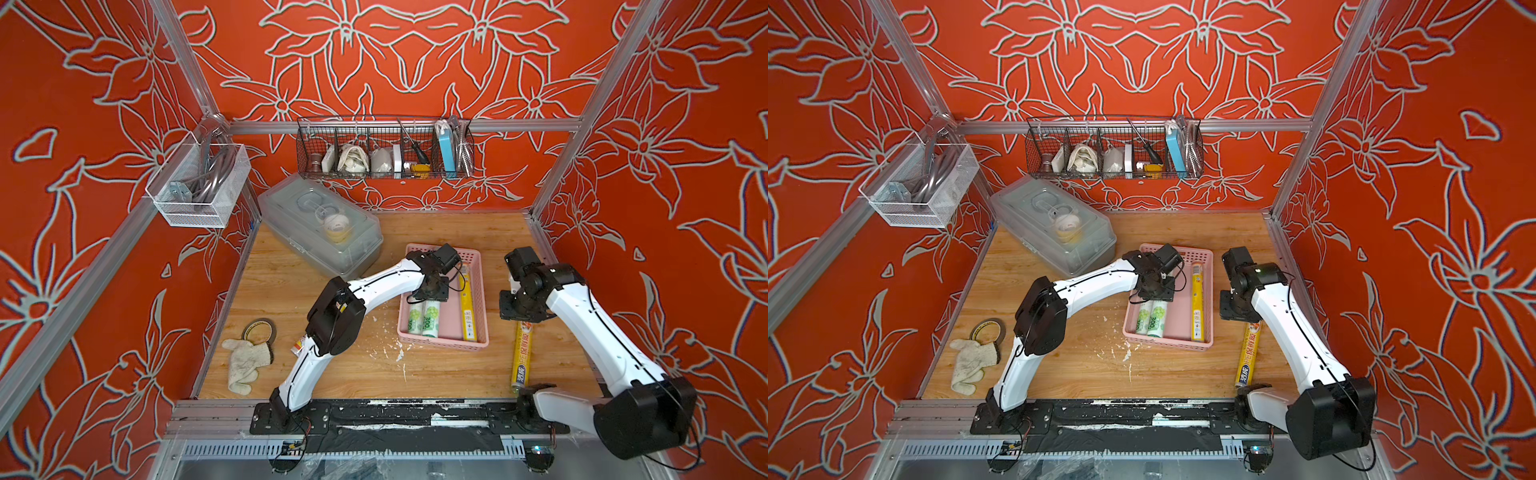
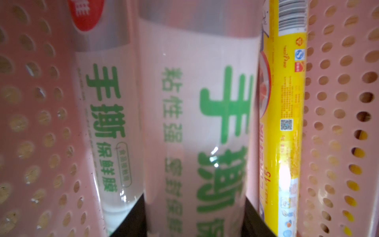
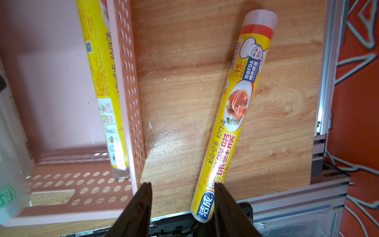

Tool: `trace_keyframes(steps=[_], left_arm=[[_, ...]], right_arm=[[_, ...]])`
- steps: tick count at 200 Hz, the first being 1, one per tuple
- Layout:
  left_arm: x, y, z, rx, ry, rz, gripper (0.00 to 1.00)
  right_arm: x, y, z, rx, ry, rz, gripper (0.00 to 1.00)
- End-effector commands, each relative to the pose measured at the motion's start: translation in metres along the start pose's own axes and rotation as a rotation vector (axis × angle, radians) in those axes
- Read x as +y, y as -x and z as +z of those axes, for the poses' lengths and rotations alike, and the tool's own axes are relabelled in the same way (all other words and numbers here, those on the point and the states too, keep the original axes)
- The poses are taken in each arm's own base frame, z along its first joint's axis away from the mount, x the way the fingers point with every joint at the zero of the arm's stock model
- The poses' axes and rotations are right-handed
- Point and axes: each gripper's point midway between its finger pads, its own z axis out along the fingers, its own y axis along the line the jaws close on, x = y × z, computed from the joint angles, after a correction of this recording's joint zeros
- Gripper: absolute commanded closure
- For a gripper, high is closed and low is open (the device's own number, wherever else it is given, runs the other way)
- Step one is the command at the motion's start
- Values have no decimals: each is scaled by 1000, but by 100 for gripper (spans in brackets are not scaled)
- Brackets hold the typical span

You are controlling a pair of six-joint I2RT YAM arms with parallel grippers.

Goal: Put the plastic wrap into the basket
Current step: Place the plastic wrap in the basket.

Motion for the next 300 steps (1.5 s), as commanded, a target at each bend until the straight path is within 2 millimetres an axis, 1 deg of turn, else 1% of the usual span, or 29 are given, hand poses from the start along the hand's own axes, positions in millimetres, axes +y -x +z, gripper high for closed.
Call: trace_keyframes(steps=[1, 31, 74, 95, 113, 136, 153, 169, 192, 198, 215, 229, 234, 273, 284, 300], left_arm=[[-1, 7, -5, -16, 15, -14, 63], [6, 9, 0, -15, 36, -48, 61], [17, 9, 16, 17, 72, -64, 56], [22, 10, 16, 10, 100, -61, 53], [28, 11, 14, -2, 133, -51, 50], [33, 10, 13, 1, 155, -37, 46], [29, 10, 12, 11, 136, -25, 44], [24, 10, 6, 7, 121, -8, 37], [24, 11, 1, 0, 121, 6, 31], [24, 12, 0, 0, 121, 11, 31], [22, 11, 1, 6, 114, 21, 31], [21, 11, -1, 5, 104, 31, 31], [20, 11, -1, 6, 98, 35, 31], [8, 10, -1, 14, 41, 58, 31], [4, 10, -3, 11, 34, 71, 31], [1, 9, -6, 7, 25, 85, 31]], right_arm=[[-6, -3, -3, 4, -25, 9, 50], [-6, -3, -2, 4, -23, 10, 50], [-6, -3, 0, 8, -27, 7, 50], [-5, 2, 3, -8, -26, 5, 49], [-18, 11, 4, -7, -107, 26, 49], [-30, 20, 13, 11, -165, 59, 48], [-36, 27, 24, 13, -155, 111, 46], [-45, 30, 34, 22, -148, 165, 45], [-52, 23, 45, 64, -139, 211, 43], [-54, 20, 46, 76, -143, 217, 42], [-57, 15, 50, 110, -150, 210, 34], [-60, 12, 49, 143, -160, 191, 32], [-61, 12, 48, 152, -164, 188, 30], [-65, 11, 51, 162, -179, 192, 30], [-68, 9, 53, 177, -187, 198, 28], [-66, 8, 57, 186, -167, 201, 28]])
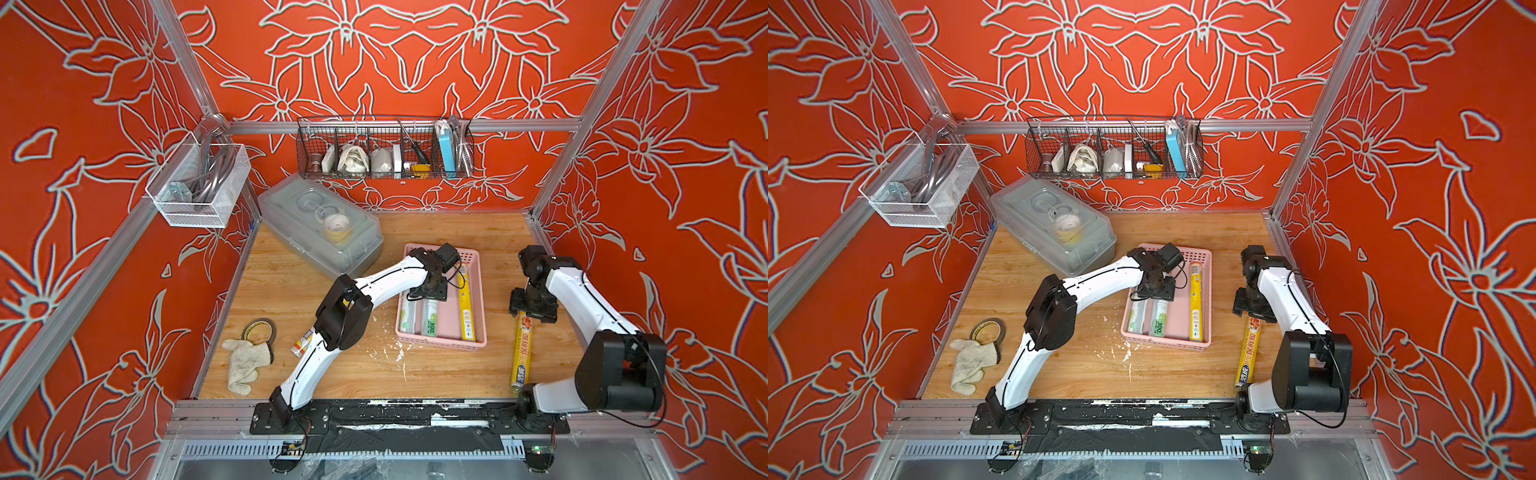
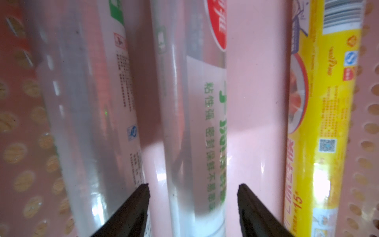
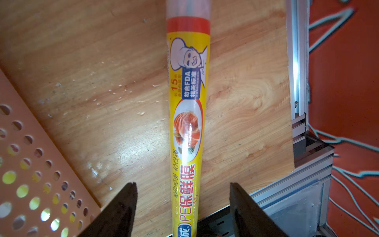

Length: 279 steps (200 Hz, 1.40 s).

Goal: Put the plastic wrap into the basket
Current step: Place the plastic wrap in the basket, then pick up the plastic wrap from the center of the board.

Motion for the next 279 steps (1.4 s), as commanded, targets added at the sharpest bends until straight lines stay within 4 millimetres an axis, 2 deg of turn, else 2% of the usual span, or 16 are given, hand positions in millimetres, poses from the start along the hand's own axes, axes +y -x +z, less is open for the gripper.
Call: trace_keyframes(steps=[1, 48, 91, 138, 170, 198, 222, 241, 279], left_arm=[[-12, 4, -23, -27, -50, 41, 31], [-20, 4, -23, -35, -73, 68, 31], [-8, 3, -15, -41, 13, 88, 34], [12, 12, -27, -77, 102, 109, 35], [16, 24, -47, -126, 71, 130, 35], [23, 33, -78, -186, 25, 110, 35], [18, 38, -102, -230, -49, 108, 35], [15, 38, -111, -253, -99, 101, 35], [22, 39, -126, -275, -113, 82, 35]], right_arm=[[-4, -4, 4, 39, -10, -2, 28], [10, 0, 18, 66, 81, 25, 28], [13, 3, 33, 89, 112, 50, 29], [14, -5, 50, 149, 90, 48, 33], [17, -10, 55, 172, 100, 47, 35], [20, -14, 59, 191, 110, 51, 39], [23, -15, 62, 205, 120, 39, 41], [28, -15, 63, 218, 143, 28, 45], [42, -16, 64, 222, 158, -26, 54]])
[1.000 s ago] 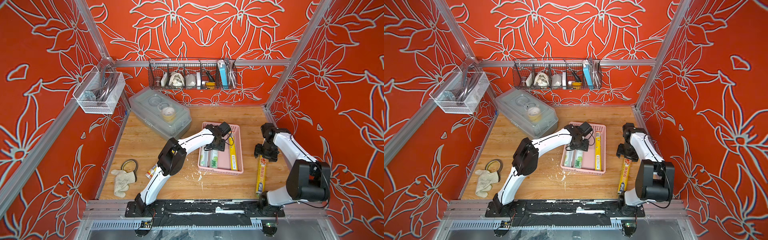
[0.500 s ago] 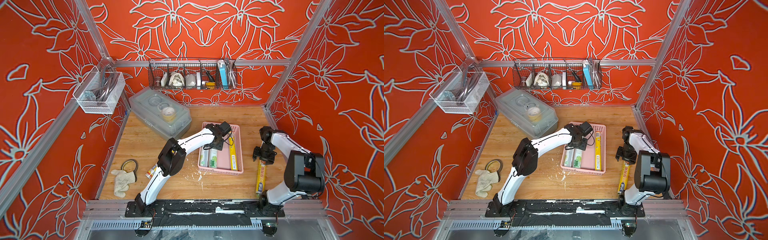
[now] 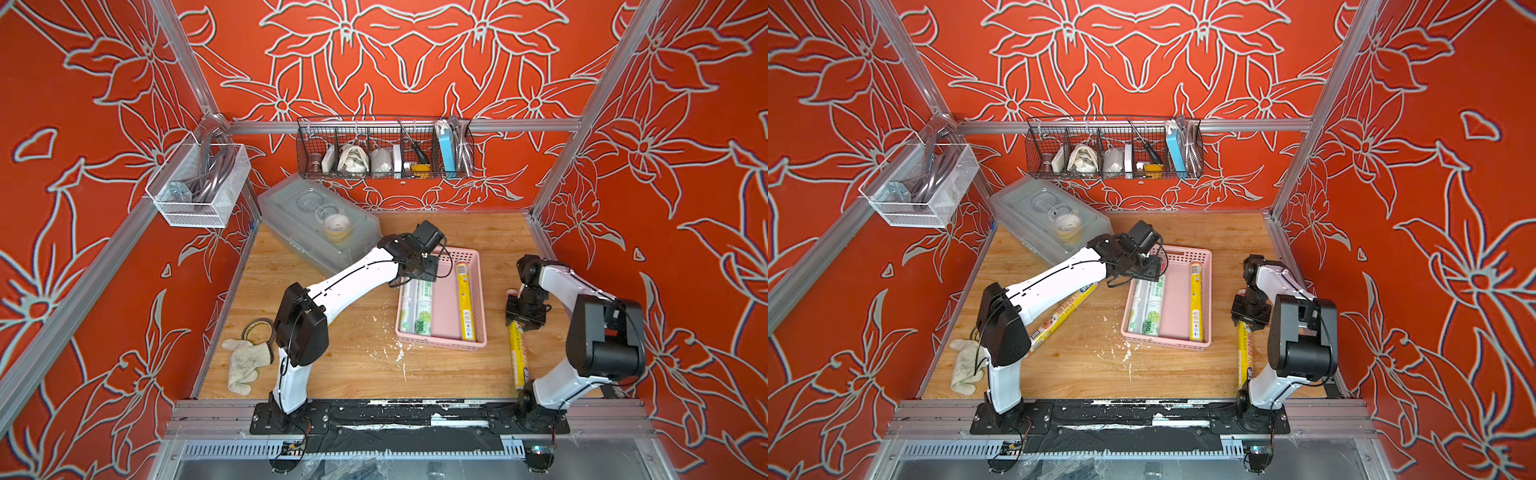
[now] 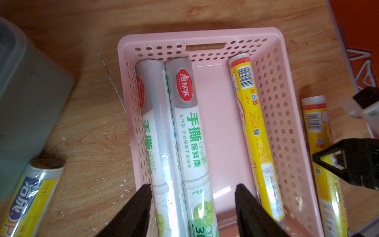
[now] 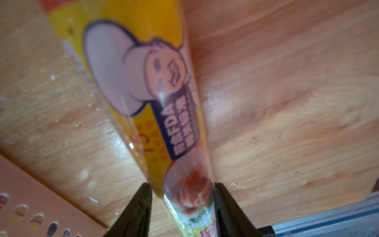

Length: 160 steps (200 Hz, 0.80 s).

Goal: Put the plastic wrap into the basket
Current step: Pick up the plastic wrap from the center of the board.

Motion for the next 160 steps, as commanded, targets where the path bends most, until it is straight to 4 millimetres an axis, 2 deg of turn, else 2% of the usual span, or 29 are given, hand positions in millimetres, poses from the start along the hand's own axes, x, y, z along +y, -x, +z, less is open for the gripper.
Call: trace_keyframes(steps=[1, 41, 96, 105, 119, 137, 160], left_arm=[[2, 0, -3, -2, -18, 1, 35], [8, 5, -16, -28, -23, -15, 35], [10, -1, -15, -10, -20, -19, 35], [11, -2, -16, -10, -20, -20, 35], [12, -2, -18, -15, -20, -22, 35], [13, -3, -20, -18, -20, -26, 35], [13, -4, -22, -21, -24, -29, 35]], right_arm=[[12, -7, 4, 26, 21, -45, 54], [20, -13, 2, 21, -17, -96, 57], [20, -12, -6, -10, -61, -108, 70], [20, -11, -9, -21, -63, -103, 69], [19, -11, -9, -23, -65, -99, 61], [19, -16, -2, 10, -73, -95, 51], [23, -19, 4, 40, -70, -99, 44]])
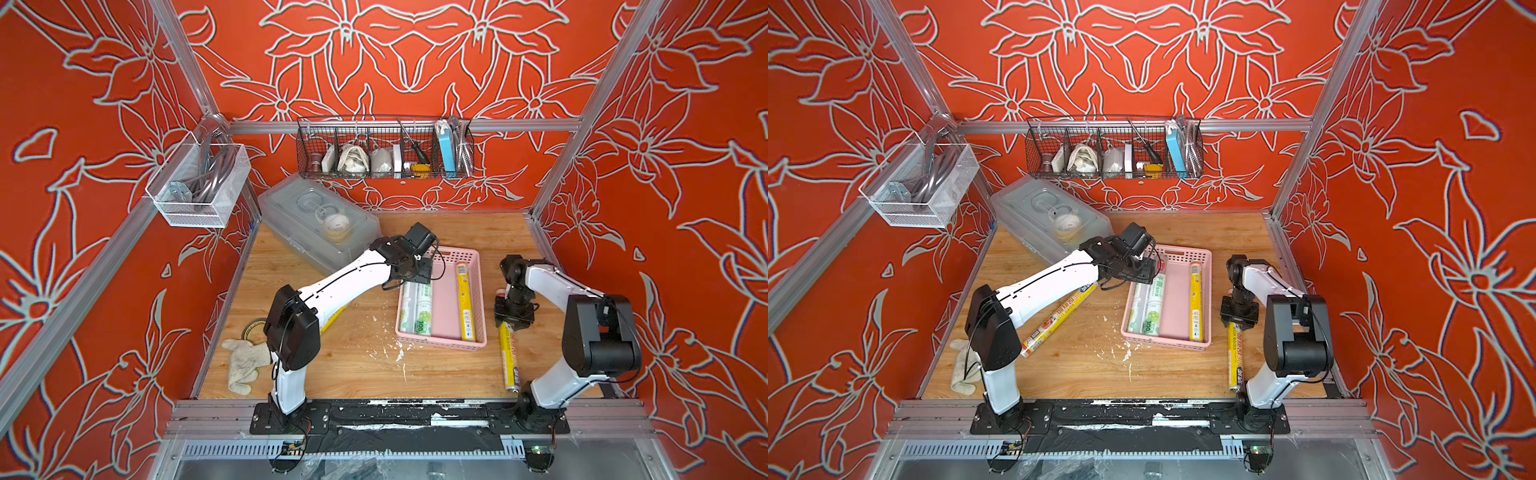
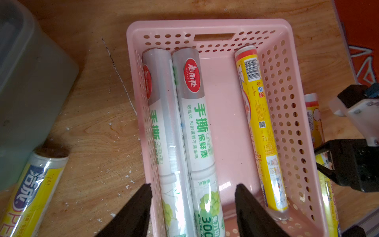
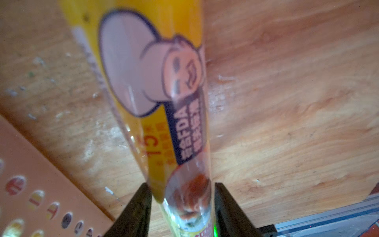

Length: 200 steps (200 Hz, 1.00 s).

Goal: Put the plastic wrap into the basket
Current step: Pick up the plastic wrap from the center of the board.

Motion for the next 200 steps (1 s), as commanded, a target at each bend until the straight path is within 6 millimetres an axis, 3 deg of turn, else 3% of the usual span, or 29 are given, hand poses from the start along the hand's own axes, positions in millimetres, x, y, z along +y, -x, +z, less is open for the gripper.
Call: trace_keyframes(steps=[1, 39, 78, 132, 145, 168, 200], left_arm=[[-2, 8, -17, -40, -24, -10, 35], [-1, 8, -19, -41, -24, -11, 35], [-2, 8, -19, -39, -30, -14, 35], [-3, 6, -22, -37, -36, -13, 35], [-3, 8, -25, -44, -39, -13, 35], [-2, 9, -29, -54, -41, -8, 35], [-2, 12, -36, -68, -44, -8, 35]], right_arm=[[1, -9, 5, 46, -24, 2, 43], [4, -10, 9, 47, -16, 4, 41], [6, -11, 13, 51, -15, 2, 48], [3, -10, 20, 57, -52, 4, 43], [4, -9, 22, 57, -45, 4, 47], [6, -7, 21, 53, -34, 1, 63], [5, -5, -4, 9, -24, -1, 72]])
